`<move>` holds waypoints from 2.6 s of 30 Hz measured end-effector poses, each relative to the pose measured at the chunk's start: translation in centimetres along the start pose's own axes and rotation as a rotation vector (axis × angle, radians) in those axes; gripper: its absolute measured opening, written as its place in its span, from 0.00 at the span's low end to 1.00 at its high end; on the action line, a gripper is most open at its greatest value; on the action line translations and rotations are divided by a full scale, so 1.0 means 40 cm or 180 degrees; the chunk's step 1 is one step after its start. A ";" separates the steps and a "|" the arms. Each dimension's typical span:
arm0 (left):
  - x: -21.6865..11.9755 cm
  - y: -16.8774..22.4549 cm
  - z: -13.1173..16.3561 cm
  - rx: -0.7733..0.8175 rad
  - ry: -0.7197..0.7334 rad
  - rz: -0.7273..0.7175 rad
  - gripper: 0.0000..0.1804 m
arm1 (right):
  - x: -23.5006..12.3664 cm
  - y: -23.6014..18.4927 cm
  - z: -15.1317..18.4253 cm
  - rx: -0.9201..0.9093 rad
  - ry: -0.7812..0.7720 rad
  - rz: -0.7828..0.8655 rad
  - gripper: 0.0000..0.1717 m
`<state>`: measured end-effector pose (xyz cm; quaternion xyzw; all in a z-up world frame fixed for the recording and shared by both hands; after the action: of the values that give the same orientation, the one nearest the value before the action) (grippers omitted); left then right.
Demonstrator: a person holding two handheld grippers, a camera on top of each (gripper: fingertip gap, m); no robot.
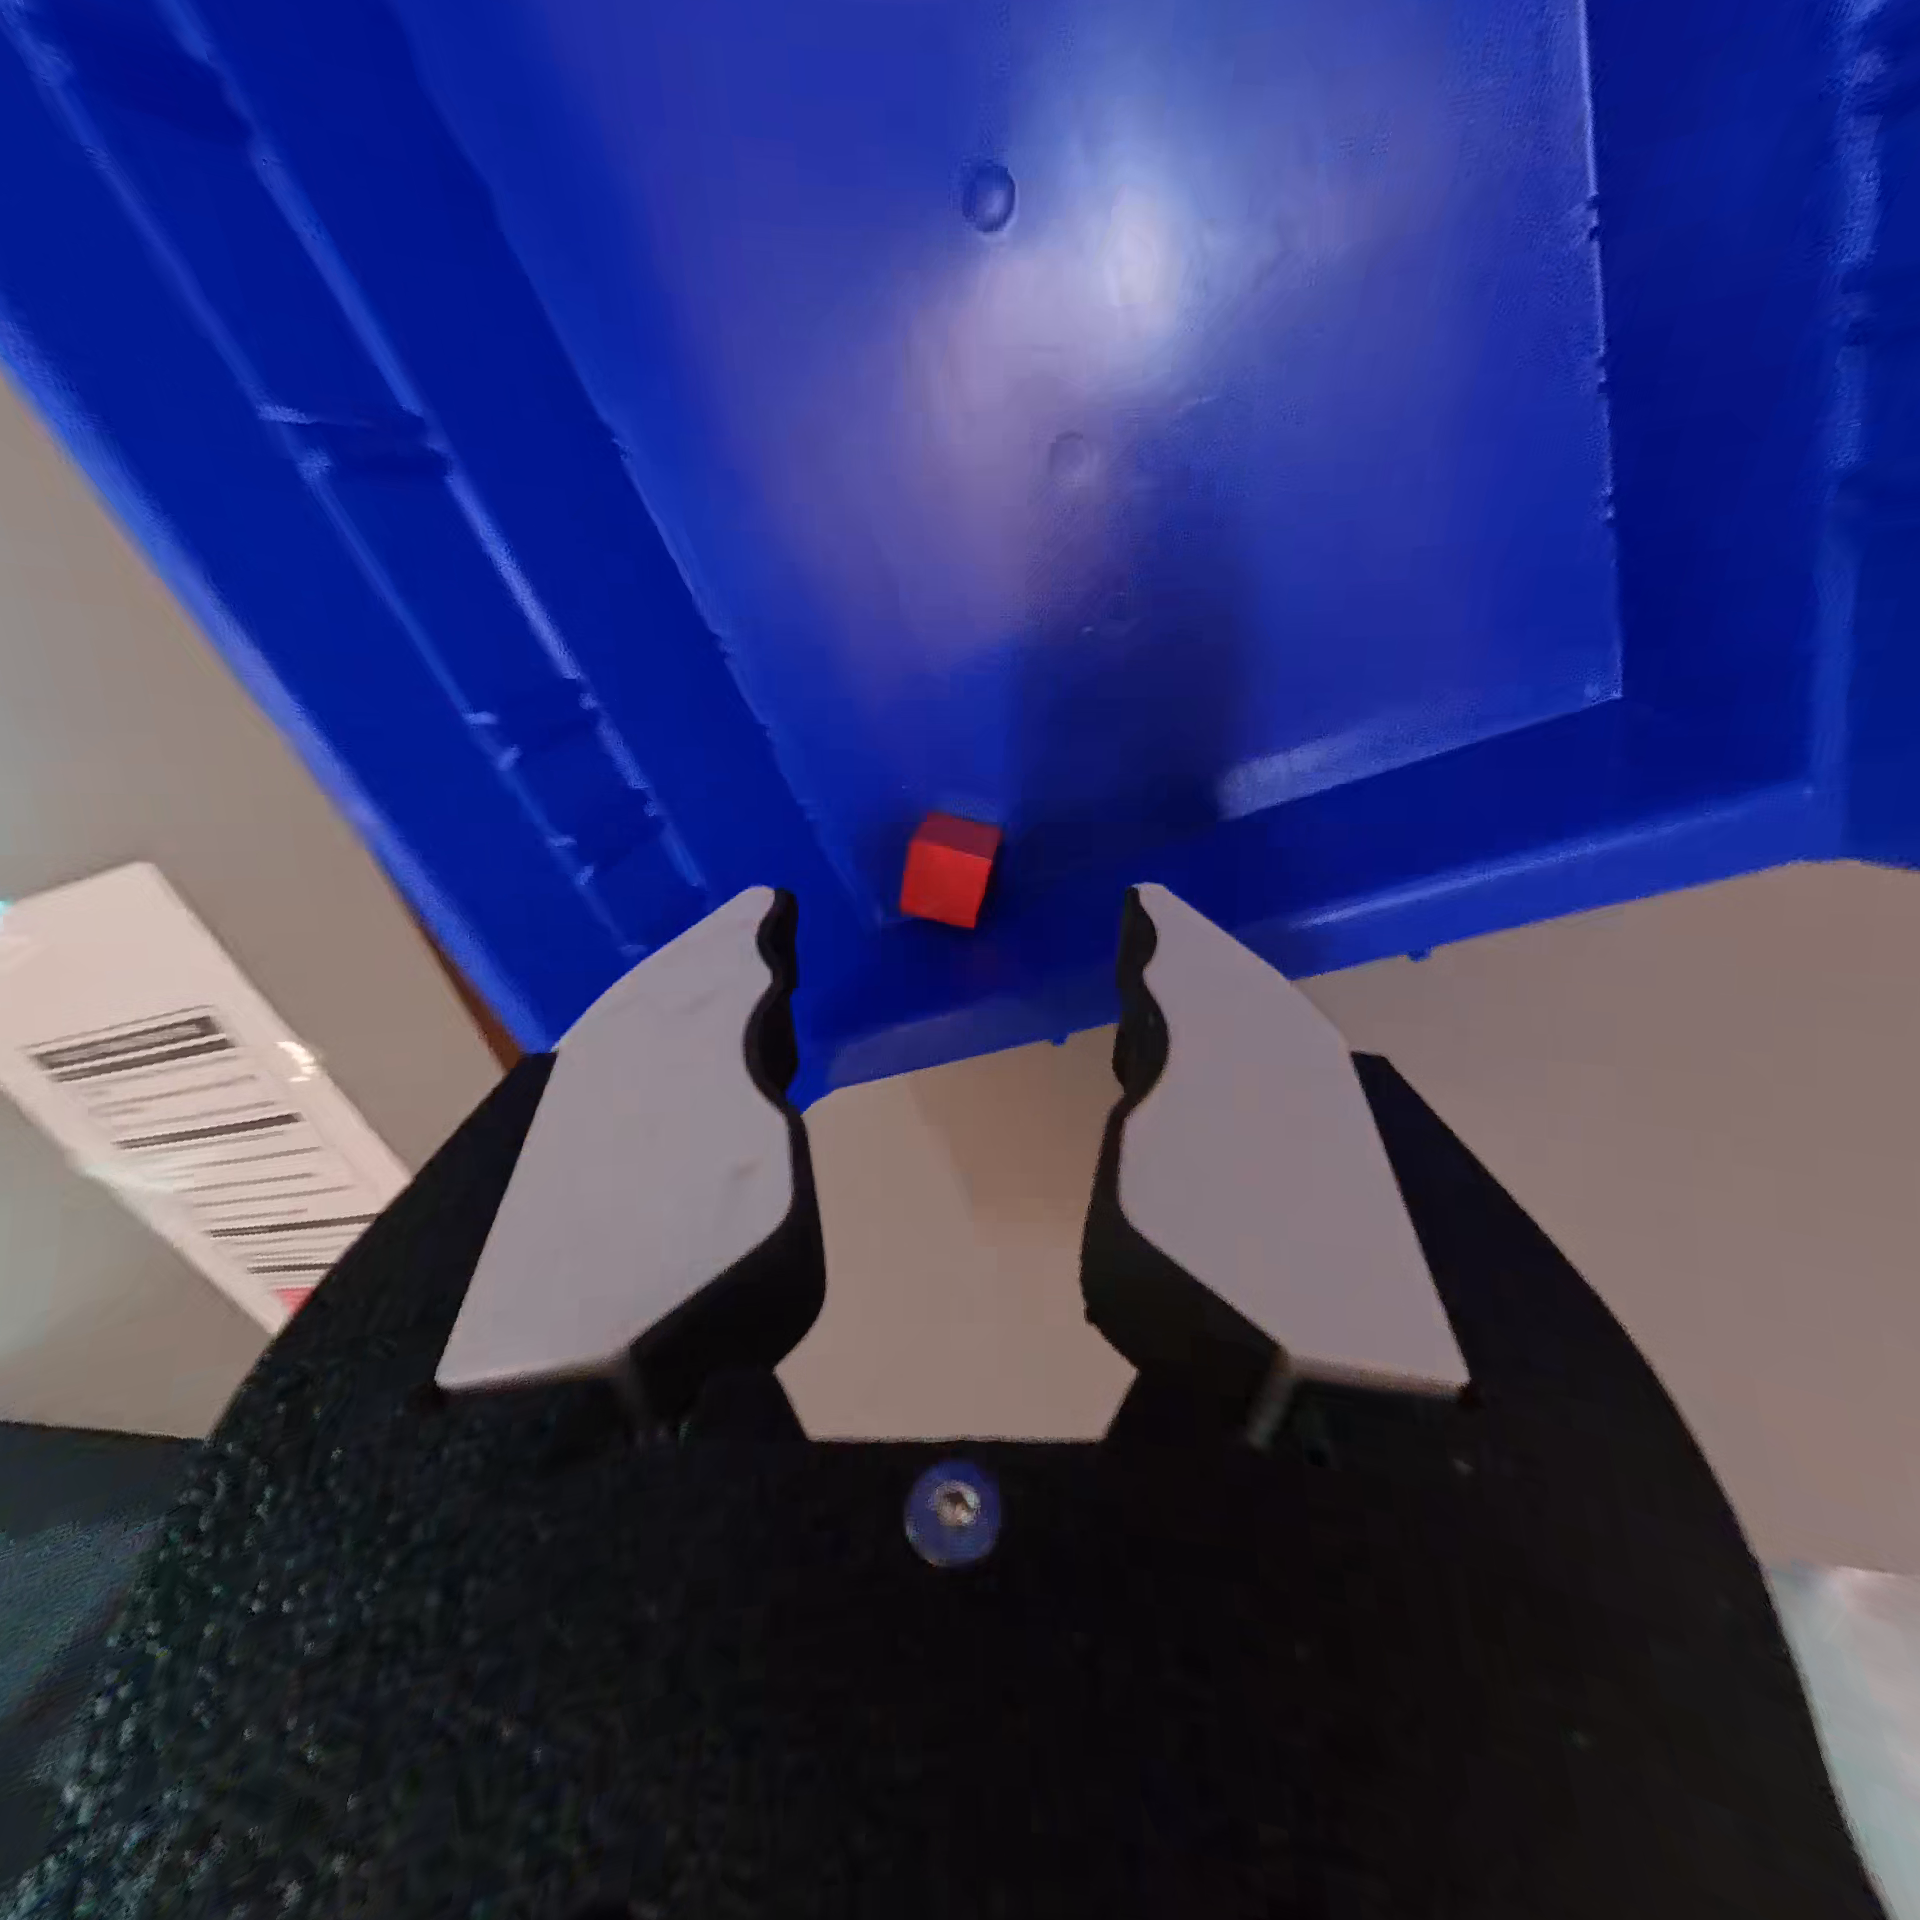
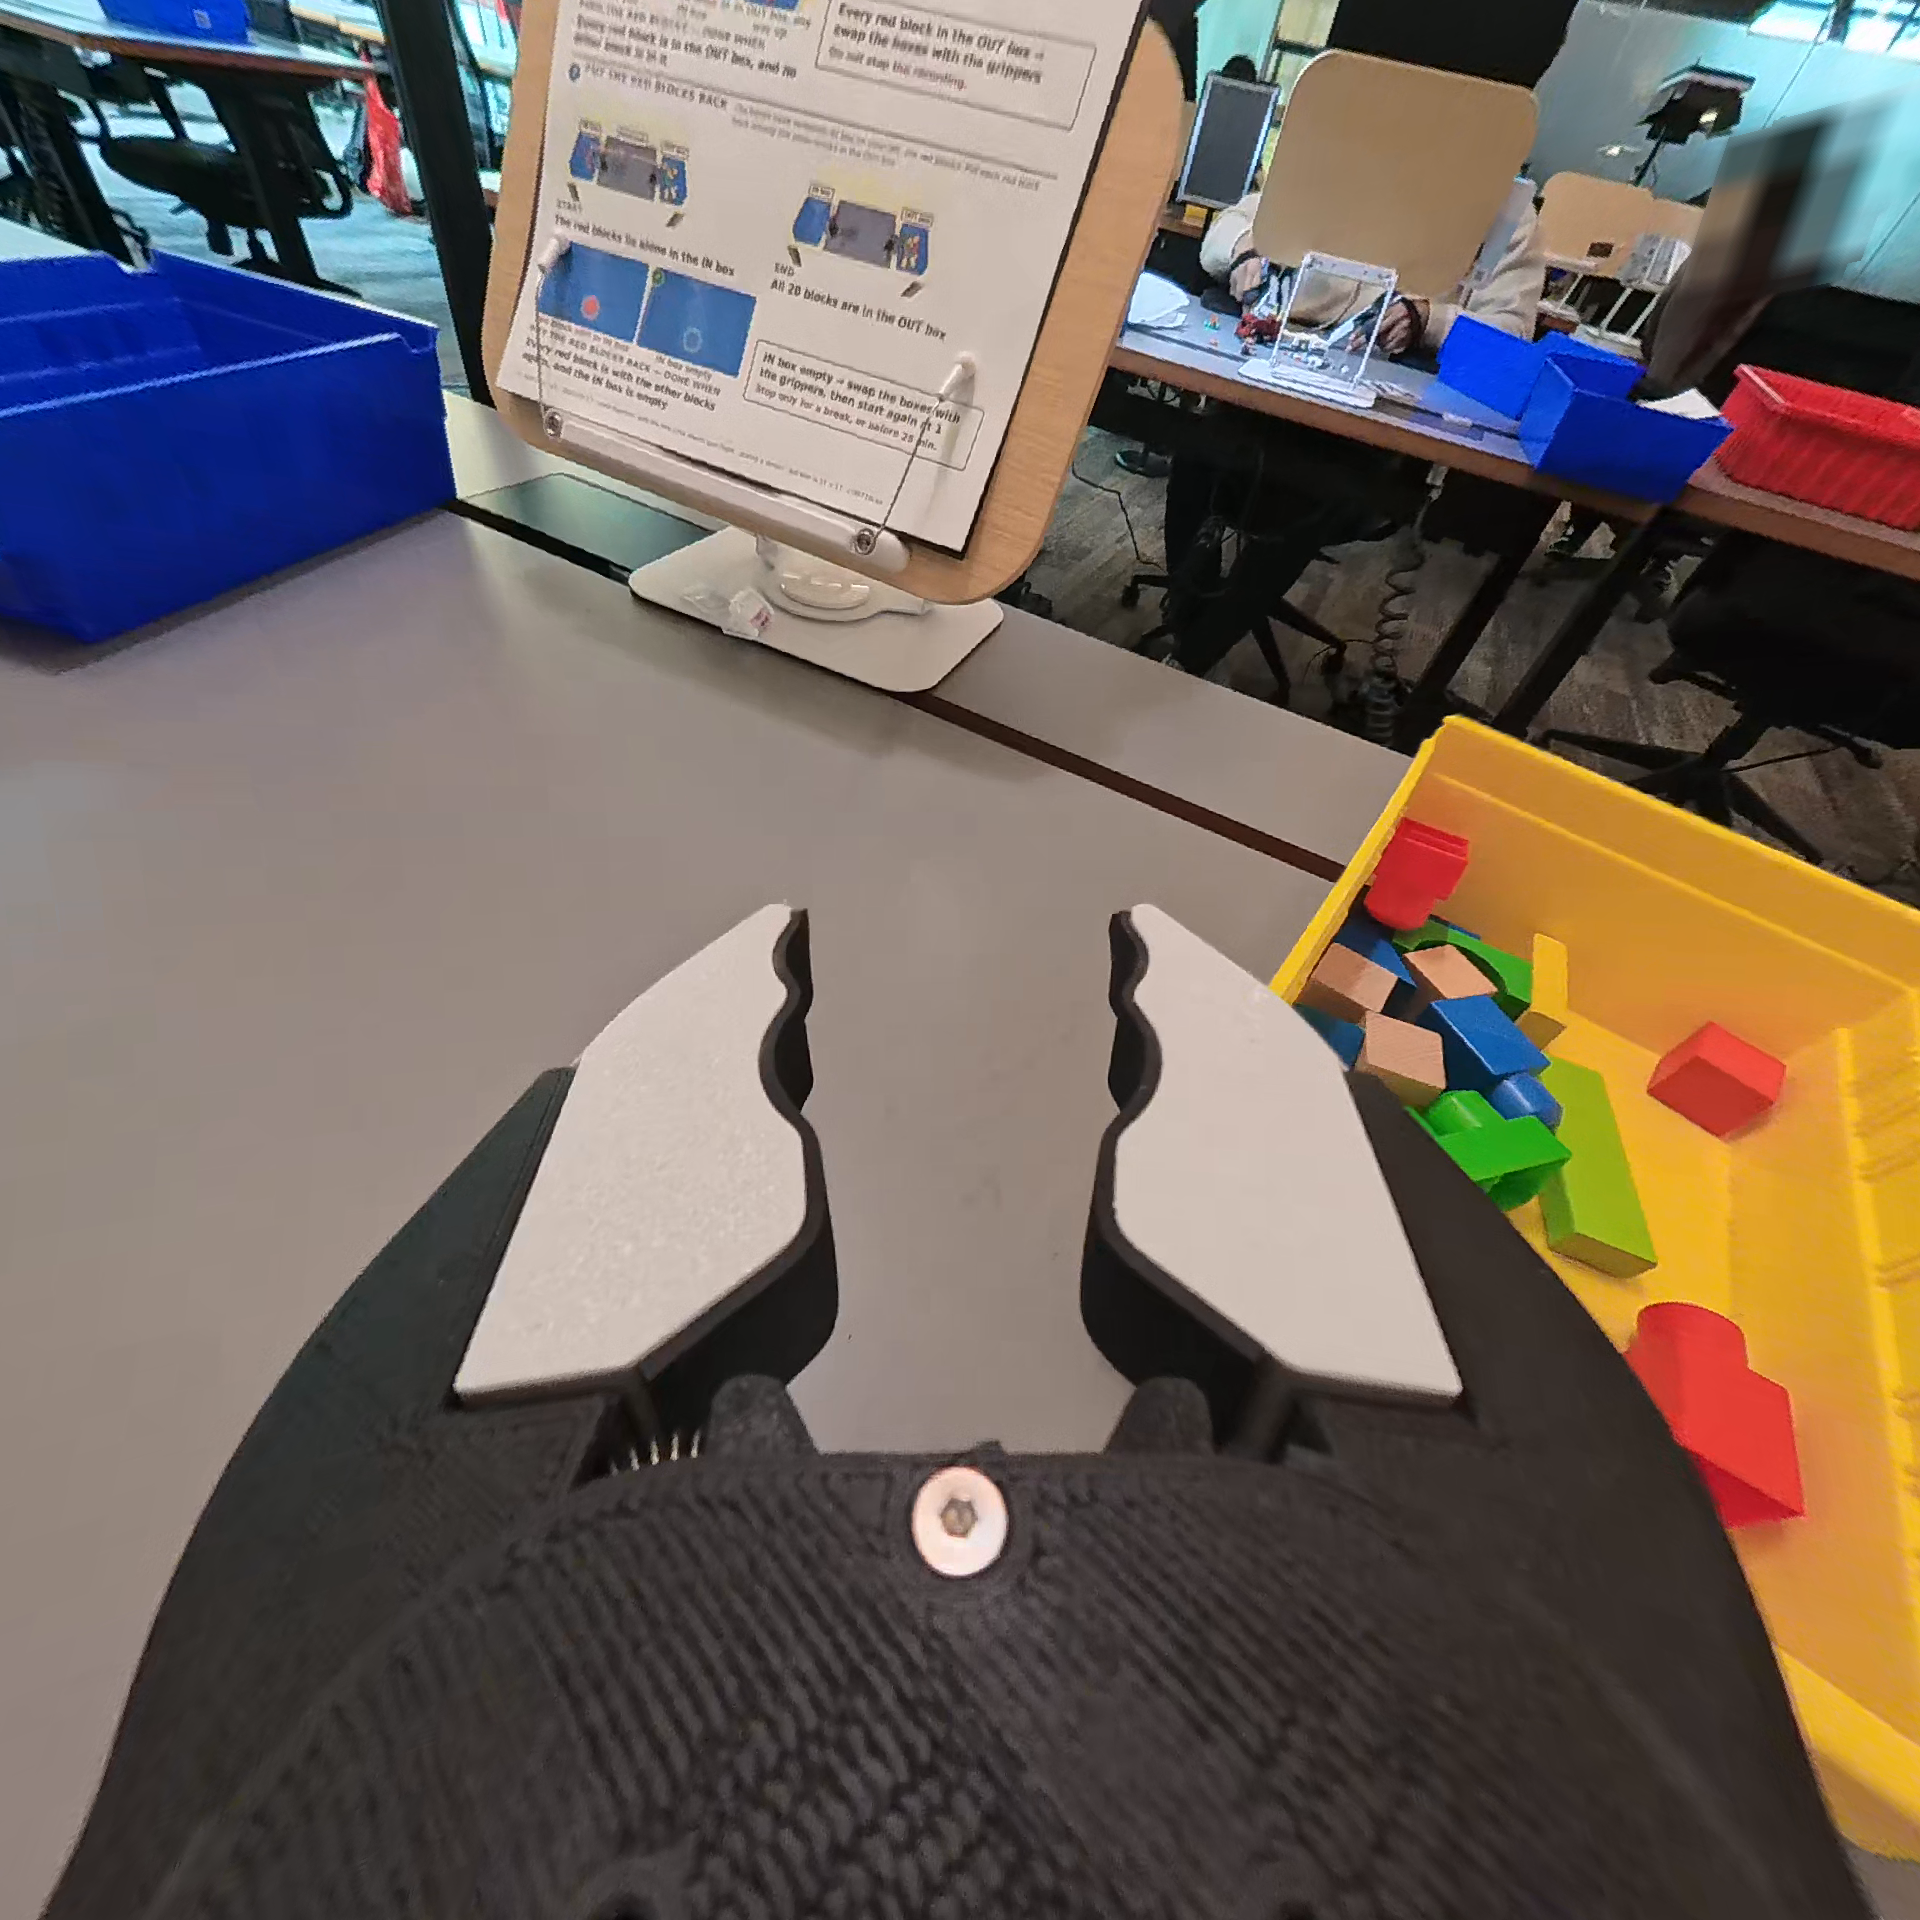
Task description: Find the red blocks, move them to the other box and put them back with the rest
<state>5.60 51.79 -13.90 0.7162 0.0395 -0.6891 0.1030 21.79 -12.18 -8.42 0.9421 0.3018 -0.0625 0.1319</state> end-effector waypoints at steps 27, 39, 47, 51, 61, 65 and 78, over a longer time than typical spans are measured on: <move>0.123 -0.039 0.004 -0.1293 -0.0497 0.0075 0.19 | -0.006 0.032 0.029 0.0070 -0.0084 -0.0070 0.34; 0.096 -0.040 0.006 -0.1361 0.0165 0.0717 0.13 | -0.014 0.029 0.021 0.0053 -0.0043 -0.0065 0.34; -0.150 0.077 -0.064 -0.0583 0.1466 0.1394 0.12 | -0.014 -0.005 -0.001 0.0015 0.0078 -0.0138 0.34; -0.244 0.259 -0.064 0.0117 0.1987 0.2140 0.12 | -0.013 -0.064 -0.034 -0.0015 0.0386 -0.0340 0.34; -0.174 0.827 0.029 0.1620 0.1706 0.4280 0.12 | -0.088 -0.271 -0.103 -0.0826 0.1692 -0.1375 0.37; -0.118 0.985 0.068 0.1926 0.1255 0.4793 0.12 | -0.108 -0.303 -0.098 -0.1171 0.1901 -0.1491 0.36; -0.057 1.126 0.102 0.1860 0.0721 0.5165 0.12 | -0.129 -0.334 -0.068 -0.1853 0.2182 -0.1573 0.13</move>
<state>10.42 7.23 -7.55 0.5852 -0.6517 -0.3099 0.3698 9.90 -3.79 -7.62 0.7333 0.5463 0.3074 0.2634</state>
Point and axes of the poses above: each gripper's, where its closed fingertips meet, x out along the fingers, z out of its underside, y = z × x across the jaws, the point moved 6 cm from there along -x, back along the fingers, and after that the axes turned 15 degrees about z, right-handed, at the moved point
